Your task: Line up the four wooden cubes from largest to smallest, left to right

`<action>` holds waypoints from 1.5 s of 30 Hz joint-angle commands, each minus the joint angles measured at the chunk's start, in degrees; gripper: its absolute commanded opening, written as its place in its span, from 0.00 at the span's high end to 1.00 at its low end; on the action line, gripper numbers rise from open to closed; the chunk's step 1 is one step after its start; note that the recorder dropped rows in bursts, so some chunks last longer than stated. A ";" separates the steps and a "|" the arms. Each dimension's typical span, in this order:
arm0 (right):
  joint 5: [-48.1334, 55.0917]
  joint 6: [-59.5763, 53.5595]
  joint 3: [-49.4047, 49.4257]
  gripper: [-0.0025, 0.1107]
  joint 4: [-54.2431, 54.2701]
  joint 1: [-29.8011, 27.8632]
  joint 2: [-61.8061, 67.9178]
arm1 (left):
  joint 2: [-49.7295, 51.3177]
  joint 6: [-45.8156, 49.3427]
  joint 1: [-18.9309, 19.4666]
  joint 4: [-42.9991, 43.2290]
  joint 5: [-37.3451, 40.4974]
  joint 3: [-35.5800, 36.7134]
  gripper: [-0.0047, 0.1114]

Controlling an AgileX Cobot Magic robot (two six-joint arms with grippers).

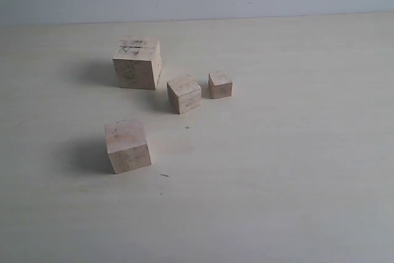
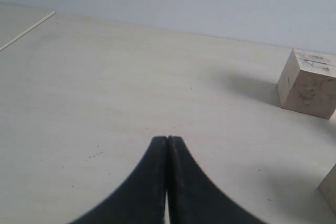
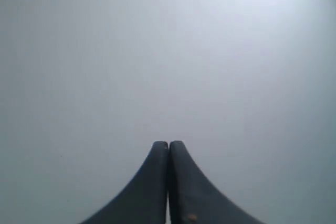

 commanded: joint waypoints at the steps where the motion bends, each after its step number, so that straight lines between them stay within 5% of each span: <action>1: 15.57 -4.57 -11.53 0.98 -2.10 -0.16 6.68 | -0.37 -0.25 0.09 0.13 -0.33 0.21 0.96; 12: 58.38 -9.76 -47.66 0.98 1.15 0.99 47.59 | -0.37 -0.25 0.09 0.13 -0.33 0.21 0.96; 20: 82.00 -20.93 -57.28 0.98 16.73 10.55 71.94 | -0.37 -0.25 0.09 0.13 -0.33 0.21 0.96; 32: 75.25 -22.92 -57.28 0.98 29.45 11.49 88.50 | -0.37 -0.25 0.09 0.13 -0.33 0.21 0.96; 36: 74.20 -51.13 -59.89 0.96 44.06 12.21 93.37 | -0.37 -0.25 0.09 0.13 -0.33 0.21 0.96; 40: 73.94 -69.45 -67.66 0.76 44.26 17.57 98.20 | -0.37 -0.25 0.09 0.13 -0.33 0.21 0.96; 45: 71.81 -75.90 -79.41 0.30 38.01 21.85 107.38 | -0.37 -0.14 0.09 0.13 -0.33 0.21 0.96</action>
